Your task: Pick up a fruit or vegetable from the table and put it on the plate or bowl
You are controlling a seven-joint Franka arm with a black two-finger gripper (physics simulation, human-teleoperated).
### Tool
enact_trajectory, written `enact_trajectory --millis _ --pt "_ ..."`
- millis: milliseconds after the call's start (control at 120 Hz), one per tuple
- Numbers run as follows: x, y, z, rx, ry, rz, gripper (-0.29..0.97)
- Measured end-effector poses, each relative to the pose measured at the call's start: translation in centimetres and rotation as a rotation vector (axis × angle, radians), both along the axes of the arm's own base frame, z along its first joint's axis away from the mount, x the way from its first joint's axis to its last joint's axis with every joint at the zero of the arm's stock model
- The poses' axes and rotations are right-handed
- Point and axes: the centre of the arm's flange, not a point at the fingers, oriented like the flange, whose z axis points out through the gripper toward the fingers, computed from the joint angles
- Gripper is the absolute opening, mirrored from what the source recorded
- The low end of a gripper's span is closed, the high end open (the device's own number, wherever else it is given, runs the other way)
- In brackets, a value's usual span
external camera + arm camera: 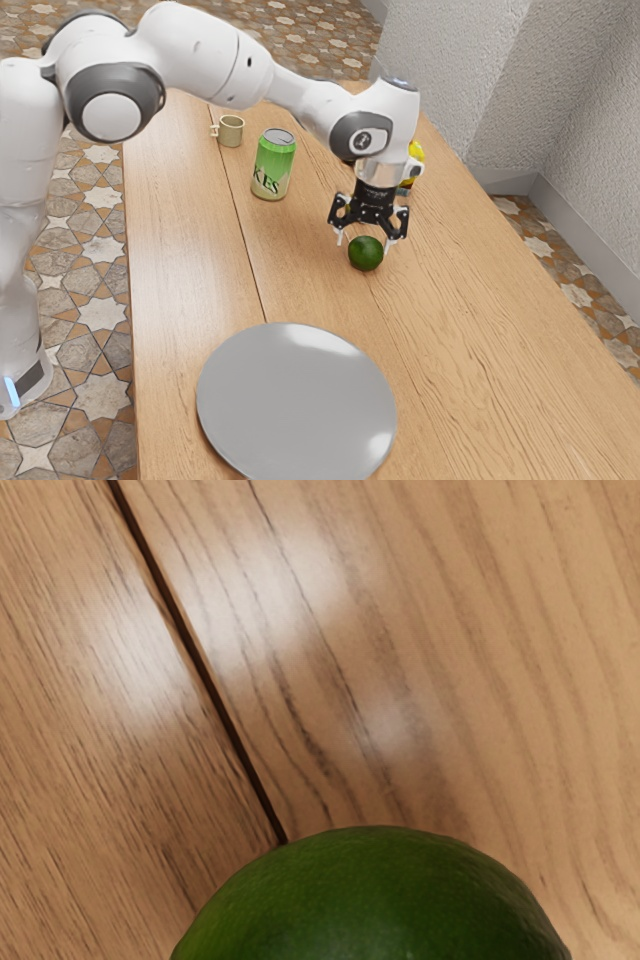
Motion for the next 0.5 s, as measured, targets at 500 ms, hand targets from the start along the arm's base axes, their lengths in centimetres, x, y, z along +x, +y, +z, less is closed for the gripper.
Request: enact_trajectory --millis 500 --pt "0.7 -0.2 -1.3 -0.026 -0.021 -0.003 0.42"
